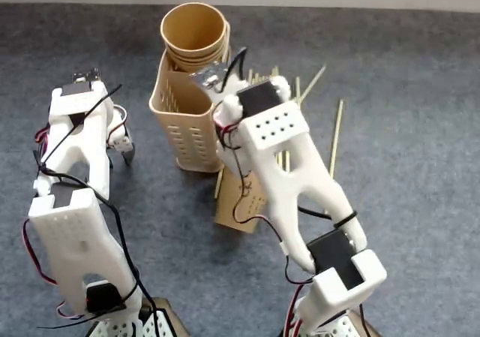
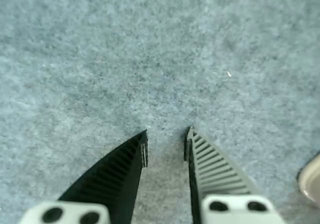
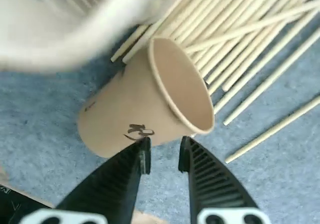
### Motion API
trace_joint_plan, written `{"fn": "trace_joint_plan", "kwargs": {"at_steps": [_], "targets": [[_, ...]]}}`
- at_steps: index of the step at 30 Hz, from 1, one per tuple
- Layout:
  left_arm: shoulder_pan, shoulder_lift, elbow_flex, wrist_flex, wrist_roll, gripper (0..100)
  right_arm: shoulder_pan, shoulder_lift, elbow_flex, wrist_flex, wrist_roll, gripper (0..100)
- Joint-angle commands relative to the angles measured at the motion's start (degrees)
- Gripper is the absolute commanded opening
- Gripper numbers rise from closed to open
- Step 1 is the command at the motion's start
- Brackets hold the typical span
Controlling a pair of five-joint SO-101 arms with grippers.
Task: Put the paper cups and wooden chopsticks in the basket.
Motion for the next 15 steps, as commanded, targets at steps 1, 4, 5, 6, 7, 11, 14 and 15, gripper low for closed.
{"fn": "trace_joint_plan", "kwargs": {"at_steps": [1, 4, 5, 6, 7, 11, 14, 15], "targets": [[0.48, -2.42, 0.04, -0.26, -0.18, 14, -2.59, -0.57, -0.31, -0.84, 4.04, 11.5], [0.48, -2.42, 0.04, -0.26, -0.18, 14, -2.15, 2.42, -0.40, -1.27, 12.13, 11.5], [0.48, -2.42, 0.04, -0.26, -0.18, 14, -1.45, 3.30, -0.92, -1.27, 16.00, 11.6], [0.48, -2.42, 0.04, -0.26, -0.18, 14, -0.57, 3.91, -1.36, -1.71, 20.13, 11.6], [0.48, -2.42, 0.04, -0.26, -0.18, 14, 0.13, 4.44, -2.95, -2.07, 23.47, 11.6], [0.48, -2.42, 0.04, -0.26, -0.18, 14, 2.68, 6.02, -8.92, -1.89, 27.69, 11.6], [0.48, -2.42, 0.04, -0.26, -0.18, 14, 3.91, 6.46, -13.14, 0.22, 28.04, 11.6], [0.48, -2.42, 0.04, -0.26, -0.18, 14, 4.09, 6.46, -14.29, 0.75, 28.04, 11.6]]}}
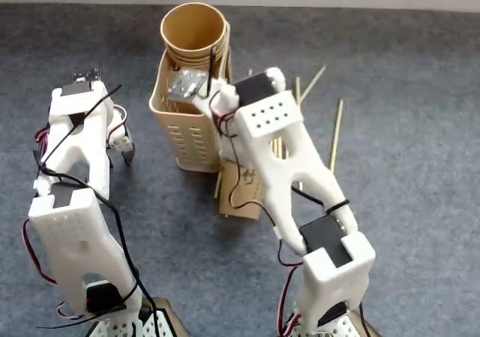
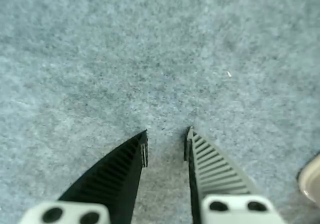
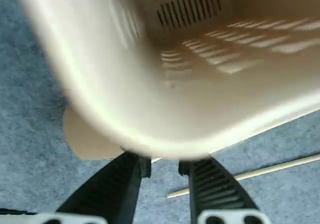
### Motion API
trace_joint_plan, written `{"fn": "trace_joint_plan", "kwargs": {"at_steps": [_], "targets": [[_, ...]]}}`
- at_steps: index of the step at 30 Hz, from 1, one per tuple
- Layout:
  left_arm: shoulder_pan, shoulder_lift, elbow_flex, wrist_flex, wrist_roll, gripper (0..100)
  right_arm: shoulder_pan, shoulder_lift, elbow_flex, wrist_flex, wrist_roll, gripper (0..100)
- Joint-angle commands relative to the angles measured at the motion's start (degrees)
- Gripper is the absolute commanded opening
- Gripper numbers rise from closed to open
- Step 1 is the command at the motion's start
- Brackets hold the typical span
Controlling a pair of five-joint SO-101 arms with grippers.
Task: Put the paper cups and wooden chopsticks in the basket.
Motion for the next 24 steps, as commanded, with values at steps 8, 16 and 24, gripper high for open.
{"fn": "trace_joint_plan", "kwargs": {"at_steps": [8, 16, 24], "targets": [[0.48, -2.42, 0.04, -0.26, -0.18, 14, 1.54, 0.04, -7.25, 2.33, 6.86, 16.6], [0.48, -2.42, 0.13, -0.26, -0.18, 14, 1.89, 7.08, -4.00, 2.86, 8.79, 27.0], [0.48, -2.42, 0.13, -0.18, -0.18, 14, 3.91, 8.04, -0.04, 2.86, 8.79, 14.9]]}}
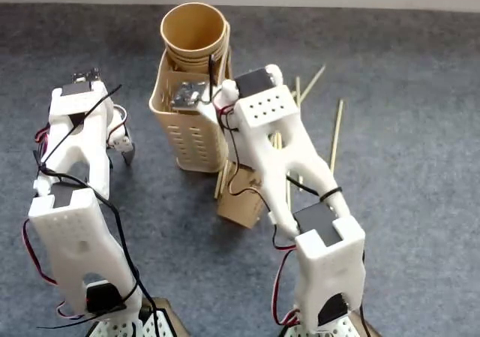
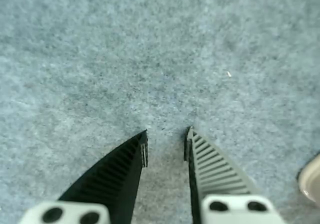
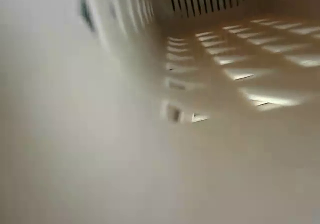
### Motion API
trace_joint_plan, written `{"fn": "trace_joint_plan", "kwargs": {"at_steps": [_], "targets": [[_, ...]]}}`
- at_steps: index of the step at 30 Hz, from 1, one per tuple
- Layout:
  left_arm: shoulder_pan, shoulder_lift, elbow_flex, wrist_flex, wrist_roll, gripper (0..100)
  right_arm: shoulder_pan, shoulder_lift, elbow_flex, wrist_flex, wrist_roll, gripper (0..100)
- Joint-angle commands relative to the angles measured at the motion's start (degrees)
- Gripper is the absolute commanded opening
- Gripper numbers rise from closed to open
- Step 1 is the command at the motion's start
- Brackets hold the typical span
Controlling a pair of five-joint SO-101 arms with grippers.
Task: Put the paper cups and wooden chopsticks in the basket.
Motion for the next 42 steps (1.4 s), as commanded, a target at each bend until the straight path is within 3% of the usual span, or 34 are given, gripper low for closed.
{"fn": "trace_joint_plan", "kwargs": {"at_steps": [1, 3, 13, 26, 29, 35, 38, 42], "targets": [[0.48, -2.42, 0.13, -0.18, -0.18, 14, 2.51, -0.22, 0.66, 0.57, 0.62, 8.7], [0.48, -2.42, 0.13, -0.26, -0.18, 14, 3.30, -0.22, 1.01, 0.66, 0.62, 0.0], [0.22, -2.42, 0.13, -0.26, -0.18, 14, 5.14, -1.71, -1.10, 1.71, -0.79, 0.6], [0.31, -2.42, 0.13, -0.35, -0.18, 14, 8.92, -32.66, -21.23, 0.57, -3.60, 0.6], [0.31, -2.42, 0.13, -0.35, -0.18, 14, 7.69, -35.03, -21.58, -6.73, -11.25, 0.6], [0.31, -2.42, 0.13, -0.35, -0.18, 14, 2.24, -32.66, -17.63, -35.21, -26.46, 0.6], [0.31, -2.42, 0.66, -0.35, -0.18, 14, -1.54, -27.91, -14.81, -44.44, -24.88, 0.6], [0.48, -2.42, 0.84, -0.35, -0.18, 14, -4.00, -19.03, -14.37, -43.21, -18.73, 0.6]]}}
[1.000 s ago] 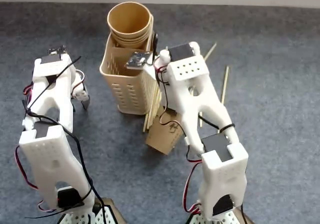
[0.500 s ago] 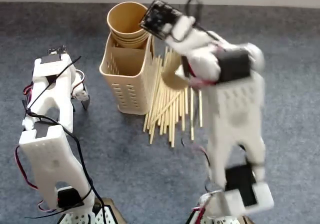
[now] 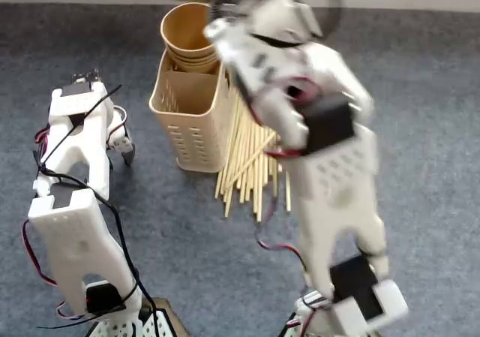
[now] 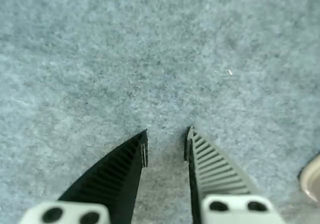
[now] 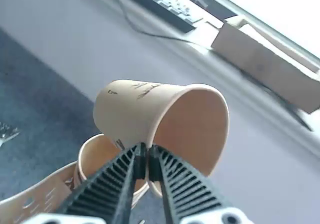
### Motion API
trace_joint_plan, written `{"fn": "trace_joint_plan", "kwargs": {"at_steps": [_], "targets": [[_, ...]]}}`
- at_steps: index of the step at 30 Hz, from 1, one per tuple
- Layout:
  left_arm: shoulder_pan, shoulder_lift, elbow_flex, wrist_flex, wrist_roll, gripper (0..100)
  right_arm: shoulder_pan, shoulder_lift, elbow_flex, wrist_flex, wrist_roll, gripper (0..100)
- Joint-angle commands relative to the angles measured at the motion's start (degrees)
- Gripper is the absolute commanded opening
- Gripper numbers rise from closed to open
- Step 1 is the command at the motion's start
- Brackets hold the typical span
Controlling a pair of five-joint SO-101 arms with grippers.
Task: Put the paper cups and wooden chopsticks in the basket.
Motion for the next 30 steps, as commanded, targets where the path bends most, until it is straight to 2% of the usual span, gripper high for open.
{"fn": "trace_joint_plan", "kwargs": {"at_steps": [1, 8, 15, 19, 26, 30], "targets": [[0.48, -2.33, 0.13, -0.26, -0.18, 14, -1.80, 6.02, -0.13, 0.31, 4.48, 0.6], [1.45, -2.33, 0.31, -0.79, -0.18, 14, -0.66, 7.69, -2.86, 9.89, 12.31, 0.5], [1.45, -2.33, 0.75, -1.05, -0.18, 14, -0.22, 7.43, -15.34, 14.73, 12.40, 0.5], [1.45, -2.33, 1.10, -1.05, -0.18, 14, -0.13, 7.52, -12.35, 14.64, 13.45, 0.5], [1.45, -2.33, 1.10, -1.05, -0.18, 14, 0.04, 7.60, -6.81, 14.20, 20.48, 0.5], [1.45, -2.33, 1.10, -1.05, -0.18, 14, 2.51, 7.52, -6.99, 14.37, 25.58, 0.5]]}}
